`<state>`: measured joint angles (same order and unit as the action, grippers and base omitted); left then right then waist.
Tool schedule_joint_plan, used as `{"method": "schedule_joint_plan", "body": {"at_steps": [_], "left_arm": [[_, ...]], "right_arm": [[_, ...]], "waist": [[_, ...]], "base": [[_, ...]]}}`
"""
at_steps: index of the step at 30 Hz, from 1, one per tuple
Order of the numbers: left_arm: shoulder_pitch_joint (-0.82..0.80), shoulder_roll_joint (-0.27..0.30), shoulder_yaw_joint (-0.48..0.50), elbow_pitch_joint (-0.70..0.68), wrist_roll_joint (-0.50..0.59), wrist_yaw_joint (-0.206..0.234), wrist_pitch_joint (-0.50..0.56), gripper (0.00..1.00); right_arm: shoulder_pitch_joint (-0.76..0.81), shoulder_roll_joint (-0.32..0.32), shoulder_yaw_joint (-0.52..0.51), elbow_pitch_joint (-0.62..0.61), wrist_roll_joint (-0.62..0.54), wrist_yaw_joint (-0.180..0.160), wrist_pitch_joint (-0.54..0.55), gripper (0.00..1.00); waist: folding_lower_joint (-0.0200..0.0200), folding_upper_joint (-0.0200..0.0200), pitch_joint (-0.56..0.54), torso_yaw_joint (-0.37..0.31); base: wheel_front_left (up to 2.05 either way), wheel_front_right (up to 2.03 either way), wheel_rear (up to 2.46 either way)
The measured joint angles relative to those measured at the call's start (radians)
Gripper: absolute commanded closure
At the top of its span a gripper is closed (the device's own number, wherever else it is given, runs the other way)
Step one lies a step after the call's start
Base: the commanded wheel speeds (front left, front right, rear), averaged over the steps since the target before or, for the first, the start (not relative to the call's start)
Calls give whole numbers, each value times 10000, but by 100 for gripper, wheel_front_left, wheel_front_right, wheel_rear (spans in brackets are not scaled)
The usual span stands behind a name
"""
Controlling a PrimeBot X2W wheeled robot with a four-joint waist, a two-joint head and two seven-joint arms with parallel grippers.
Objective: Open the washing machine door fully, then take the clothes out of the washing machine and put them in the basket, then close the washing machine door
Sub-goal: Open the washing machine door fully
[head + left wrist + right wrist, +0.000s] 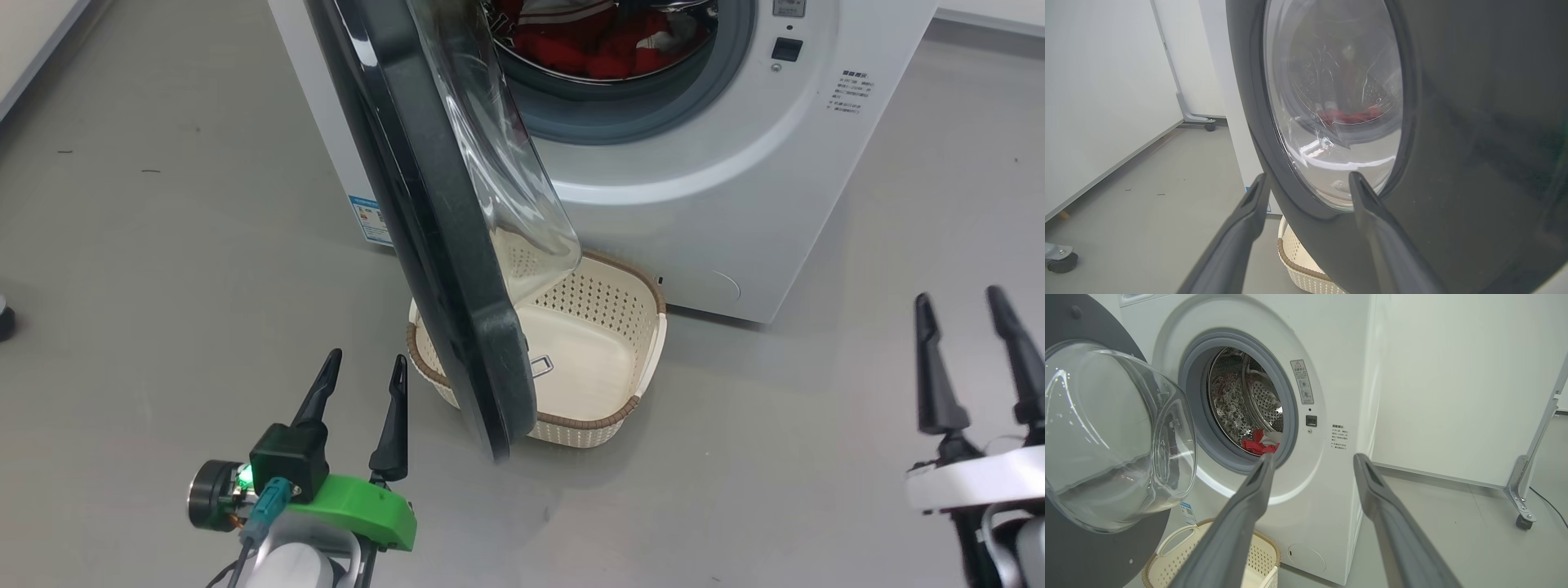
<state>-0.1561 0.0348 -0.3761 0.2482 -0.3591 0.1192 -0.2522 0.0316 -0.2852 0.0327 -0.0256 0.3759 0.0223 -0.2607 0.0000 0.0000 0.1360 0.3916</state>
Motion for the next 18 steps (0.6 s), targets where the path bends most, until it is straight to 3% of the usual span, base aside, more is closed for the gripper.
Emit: {"method": "schedule_joint_plan", "body": {"at_steps": [6,18], "left_arm": [[24,2,-10,19,0,0,0,0],[29,2,-6,54,0,0,0,0]], "right_arm": [[474,671,447,-13,-328,33,0,0],[649,1298,759,29,-957,209,0,0]], "waist": [[0,0,13,10],[0,0,52,59]], "base": [[0,0,0],[0,0,0]]}}
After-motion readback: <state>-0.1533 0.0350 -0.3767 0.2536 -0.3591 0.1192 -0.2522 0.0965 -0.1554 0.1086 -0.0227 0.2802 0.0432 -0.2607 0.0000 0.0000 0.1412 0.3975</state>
